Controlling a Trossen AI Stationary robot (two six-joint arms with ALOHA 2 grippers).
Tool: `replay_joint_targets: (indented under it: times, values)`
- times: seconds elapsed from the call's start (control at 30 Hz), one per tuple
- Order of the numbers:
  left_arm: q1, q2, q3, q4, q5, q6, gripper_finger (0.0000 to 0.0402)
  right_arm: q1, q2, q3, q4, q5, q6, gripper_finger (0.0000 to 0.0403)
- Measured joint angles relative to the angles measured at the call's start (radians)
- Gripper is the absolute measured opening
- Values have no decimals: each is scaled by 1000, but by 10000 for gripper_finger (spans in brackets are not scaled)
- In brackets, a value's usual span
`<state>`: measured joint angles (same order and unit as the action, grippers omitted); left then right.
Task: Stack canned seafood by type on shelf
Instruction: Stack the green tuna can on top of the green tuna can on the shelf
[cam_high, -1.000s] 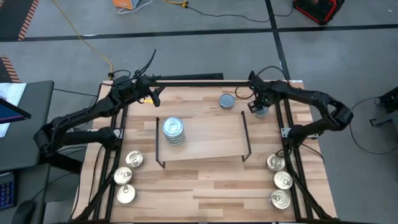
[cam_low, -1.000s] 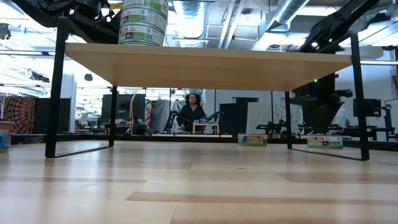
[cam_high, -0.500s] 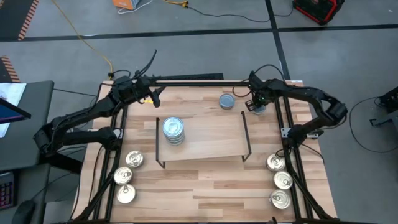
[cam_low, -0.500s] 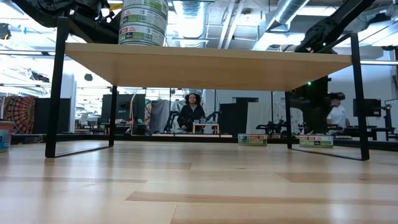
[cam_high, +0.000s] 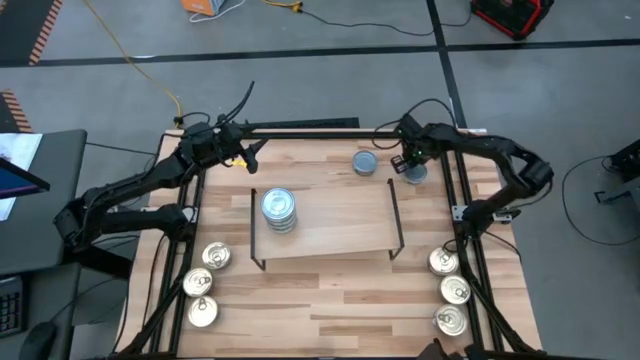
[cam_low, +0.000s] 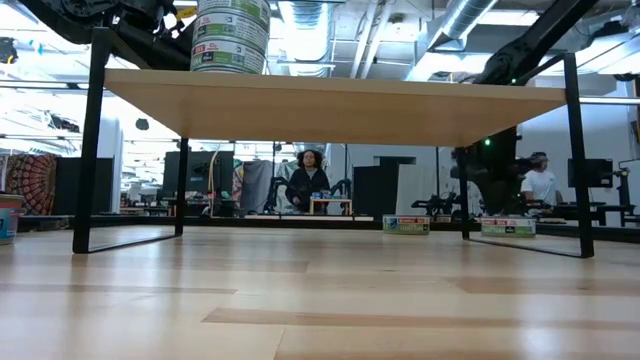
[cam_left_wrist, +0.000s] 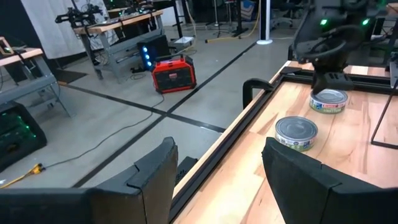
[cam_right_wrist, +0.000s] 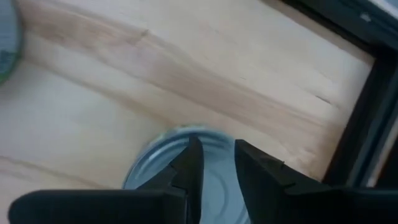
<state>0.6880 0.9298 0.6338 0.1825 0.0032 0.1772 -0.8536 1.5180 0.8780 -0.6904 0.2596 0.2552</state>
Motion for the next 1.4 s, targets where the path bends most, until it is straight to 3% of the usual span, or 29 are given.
replay_joint_targets:
  times: [0.3,0.5,0.97,1.23,1.4]
  values:
    - [0,0,0,0,-1,2,223,-36,121,8,88,1,-18,122]
    - [0,0,0,0,-1,2,223,-69,127,13,64,-85,-26,122]
    - [0,0,0,2,-2,2,223,-99,129,14,66,-122,-47,122]
    - [0,0,0,16,-3,1,223,-108,139,74,-48,-156,-17,122]
    - [0,0,0,16,-3,1,223,-108,212,130,-112,-157,-16,122]
